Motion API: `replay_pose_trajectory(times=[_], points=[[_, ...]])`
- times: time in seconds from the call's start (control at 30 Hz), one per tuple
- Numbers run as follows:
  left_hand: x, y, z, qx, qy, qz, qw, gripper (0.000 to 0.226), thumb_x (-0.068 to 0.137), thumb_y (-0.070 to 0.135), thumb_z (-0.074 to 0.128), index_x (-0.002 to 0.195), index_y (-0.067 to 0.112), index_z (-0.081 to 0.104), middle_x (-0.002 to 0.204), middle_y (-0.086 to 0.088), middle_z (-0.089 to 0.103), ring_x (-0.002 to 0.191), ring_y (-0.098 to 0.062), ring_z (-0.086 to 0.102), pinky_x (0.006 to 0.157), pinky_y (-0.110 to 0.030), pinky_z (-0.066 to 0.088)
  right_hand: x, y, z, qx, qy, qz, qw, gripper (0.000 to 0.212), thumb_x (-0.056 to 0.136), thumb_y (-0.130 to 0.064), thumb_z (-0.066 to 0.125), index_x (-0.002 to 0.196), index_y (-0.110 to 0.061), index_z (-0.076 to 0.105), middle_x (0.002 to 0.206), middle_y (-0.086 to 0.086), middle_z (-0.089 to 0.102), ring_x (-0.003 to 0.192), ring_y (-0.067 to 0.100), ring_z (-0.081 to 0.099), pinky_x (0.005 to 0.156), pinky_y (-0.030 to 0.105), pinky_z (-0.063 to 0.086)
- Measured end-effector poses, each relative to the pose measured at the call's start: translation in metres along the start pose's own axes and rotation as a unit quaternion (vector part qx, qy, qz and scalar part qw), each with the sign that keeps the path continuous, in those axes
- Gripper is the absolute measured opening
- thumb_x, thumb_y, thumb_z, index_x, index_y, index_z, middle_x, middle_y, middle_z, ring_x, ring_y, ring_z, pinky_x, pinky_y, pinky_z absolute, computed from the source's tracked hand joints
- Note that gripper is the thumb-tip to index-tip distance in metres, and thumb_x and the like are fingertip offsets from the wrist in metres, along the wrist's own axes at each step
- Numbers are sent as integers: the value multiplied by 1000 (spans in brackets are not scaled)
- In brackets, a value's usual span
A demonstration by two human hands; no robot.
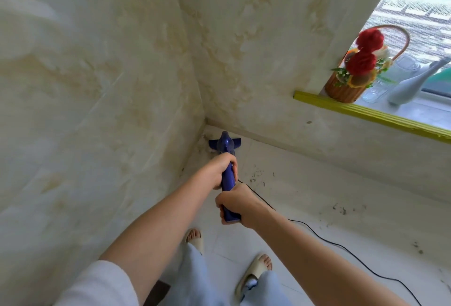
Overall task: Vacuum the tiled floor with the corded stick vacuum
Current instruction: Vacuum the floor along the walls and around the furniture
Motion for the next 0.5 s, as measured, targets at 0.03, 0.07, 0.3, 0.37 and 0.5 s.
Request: replay_pose_trajectory(times=[0.03,0.07,0.3,0.37,0.5], points=[[1,-1,-1,5,2,3,1000,24,78,8,48,56,11,42,48,1,43,35,-12,41,45,-20,36,2,2,2,-5,3,-1,1000,22,81,11,48,89,-8,40,67,10,44,47,16,45,45,26,47],[3,-1,-2,12,4,4,1000,23,78,7,47,56,11,41,48,1,43,36,-12,41,46,-21,36,5,4,3,-6,6,1,1000,22,81,11,48,88,-9,40,66,10,45,47,16,46,46,26,47],[11,37,-35,22,-14,-17,1000,33,79,7,47,46,9,45,42,0,45,32,-12,43,44,-21,37,1,-39,24,35,-3,2,999,20,82,12,45,90,-6,43,62,8,42,46,15,41,39,18,43],[13,53,-45,44,-30,-13,998,45,80,8,46,35,8,46,40,-2,47,34,-13,45,49,-24,36,3,-56,34,46,2,-1,999,19,83,13,45,88,-6,44,62,8,41,47,15,40,38,17,41],[22,86,-62,77,-37,9,996,35,80,8,45,44,8,47,39,-3,46,33,-13,44,48,-25,35,22,-85,59,89,23,-6,996,20,84,12,45,86,-7,43,63,8,41,49,15,40,37,17,41]])
Point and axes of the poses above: each hand's wrist, its own x-axis towards the middle knuckle, its own z-axis out of the palm, y = z × x, the point moved 4 cm from there along x, towards the middle knuckle
